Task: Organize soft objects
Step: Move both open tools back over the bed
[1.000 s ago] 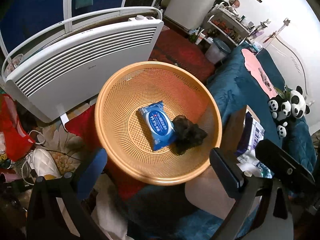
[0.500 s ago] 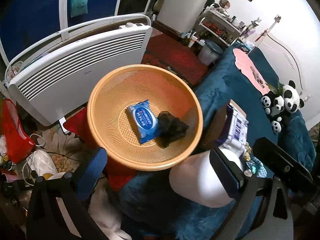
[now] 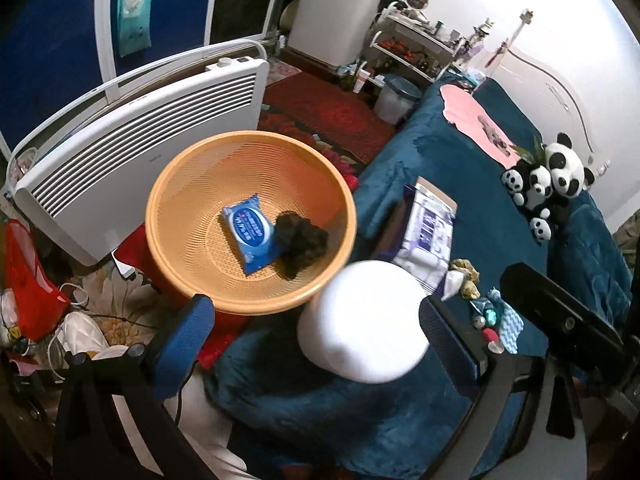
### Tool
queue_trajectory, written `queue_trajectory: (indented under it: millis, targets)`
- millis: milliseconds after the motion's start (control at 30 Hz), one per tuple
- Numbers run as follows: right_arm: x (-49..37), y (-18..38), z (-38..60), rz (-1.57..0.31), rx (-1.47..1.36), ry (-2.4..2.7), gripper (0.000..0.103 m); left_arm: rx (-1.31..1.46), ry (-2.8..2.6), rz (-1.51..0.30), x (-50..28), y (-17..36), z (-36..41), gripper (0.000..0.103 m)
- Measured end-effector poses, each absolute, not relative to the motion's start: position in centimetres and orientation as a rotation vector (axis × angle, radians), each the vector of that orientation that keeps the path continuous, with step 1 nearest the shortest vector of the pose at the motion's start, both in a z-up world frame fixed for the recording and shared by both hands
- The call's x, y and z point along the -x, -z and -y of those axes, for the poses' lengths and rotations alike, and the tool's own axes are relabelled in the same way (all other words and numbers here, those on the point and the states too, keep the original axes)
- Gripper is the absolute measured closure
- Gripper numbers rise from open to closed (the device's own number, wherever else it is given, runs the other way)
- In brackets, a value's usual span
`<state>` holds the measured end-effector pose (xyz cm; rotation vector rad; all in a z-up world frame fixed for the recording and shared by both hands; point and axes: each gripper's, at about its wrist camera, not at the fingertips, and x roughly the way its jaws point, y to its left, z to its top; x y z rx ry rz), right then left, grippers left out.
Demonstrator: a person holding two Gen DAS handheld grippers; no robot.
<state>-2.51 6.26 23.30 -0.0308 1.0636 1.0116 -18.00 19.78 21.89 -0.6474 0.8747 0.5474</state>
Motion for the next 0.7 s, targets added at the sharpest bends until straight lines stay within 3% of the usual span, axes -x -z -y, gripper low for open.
queue_trajectory:
  millis: [700]
  targets:
    - [-0.7, -22.5, 3.9, -1.055, -0.063, -0.909, 0.001, 0.541, -0.439, -0.909, 14.4, -22.9, -11.3, 0.001]
